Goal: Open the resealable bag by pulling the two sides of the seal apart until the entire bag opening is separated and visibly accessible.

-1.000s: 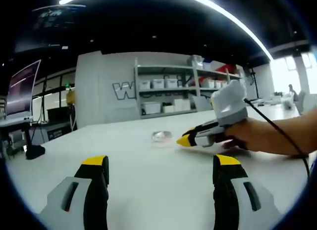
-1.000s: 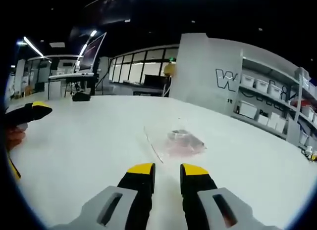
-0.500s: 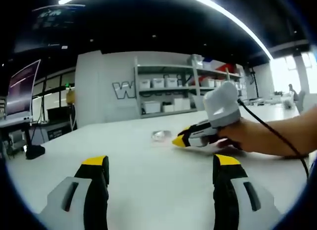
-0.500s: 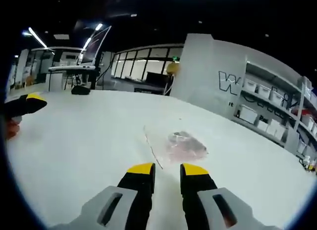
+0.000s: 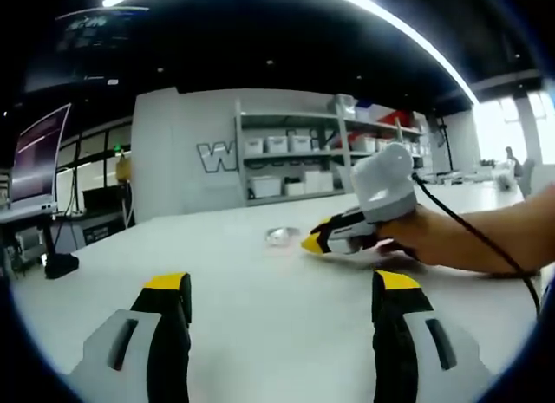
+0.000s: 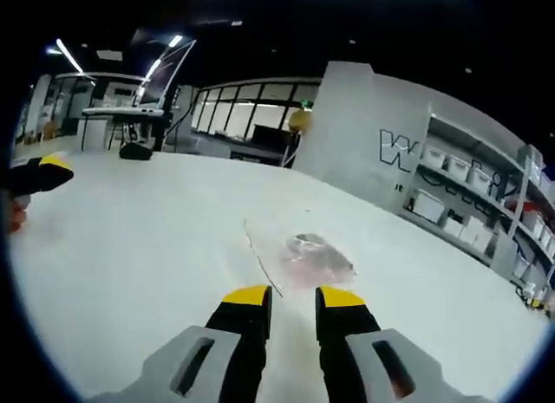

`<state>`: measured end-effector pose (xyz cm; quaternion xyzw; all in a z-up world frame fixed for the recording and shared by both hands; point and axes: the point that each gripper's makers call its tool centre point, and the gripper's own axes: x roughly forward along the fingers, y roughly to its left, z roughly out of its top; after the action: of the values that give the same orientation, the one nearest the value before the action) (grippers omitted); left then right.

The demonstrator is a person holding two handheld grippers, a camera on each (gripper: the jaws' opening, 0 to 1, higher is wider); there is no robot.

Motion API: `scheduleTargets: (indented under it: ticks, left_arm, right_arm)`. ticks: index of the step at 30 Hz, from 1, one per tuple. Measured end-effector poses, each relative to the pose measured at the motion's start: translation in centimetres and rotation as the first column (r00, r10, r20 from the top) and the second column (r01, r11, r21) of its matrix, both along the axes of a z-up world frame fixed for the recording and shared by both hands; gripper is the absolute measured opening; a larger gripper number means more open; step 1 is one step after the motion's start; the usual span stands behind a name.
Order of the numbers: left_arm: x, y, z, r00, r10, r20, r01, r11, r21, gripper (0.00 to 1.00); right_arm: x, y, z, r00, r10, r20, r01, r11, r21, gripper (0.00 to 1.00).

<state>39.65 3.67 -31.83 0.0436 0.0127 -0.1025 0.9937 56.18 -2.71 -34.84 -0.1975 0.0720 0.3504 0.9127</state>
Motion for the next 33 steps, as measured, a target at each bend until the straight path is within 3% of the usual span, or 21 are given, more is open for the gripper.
scheduleTargets:
  ticks: [5, 11, 22, 33]
  left_arm:
    - [0.0, 0.0, 0.0, 1.000, 0.001, -0.002, -0.001, 1.000, 0.001, 0.85]
    - [0.0, 0.1, -0.1, 1.000, 0.002, -0.004, -0.002, 1.000, 0.002, 0.85]
    - [0.1, 0.2, -0.1, 1.000, 0.005, -0.009, -0.005, 1.000, 0.005, 0.85]
    - [0.1, 0.3, -0.1, 1.000, 0.009, -0.011, -0.009, 1.000, 0.010, 0.85]
  right_arm:
    - [0.9, 0.3, 0.5, 0.999, 0.016, 0.050, -0.014, 1.000, -0.024, 0.18]
    - [1.2, 0.7, 0.8, 0.990, 0.062, 0.127, -0.049, 0.994, -0.102, 0.18]
    - [1.1, 2.0, 0.9, 0.976, 0.131, 0.174, -0.106, 0.983, -0.147, 0.13]
    - [1.2, 2.5, 1.3, 0.973, 0.152, 0.176, -0.132, 0.984, -0.123, 0.00]
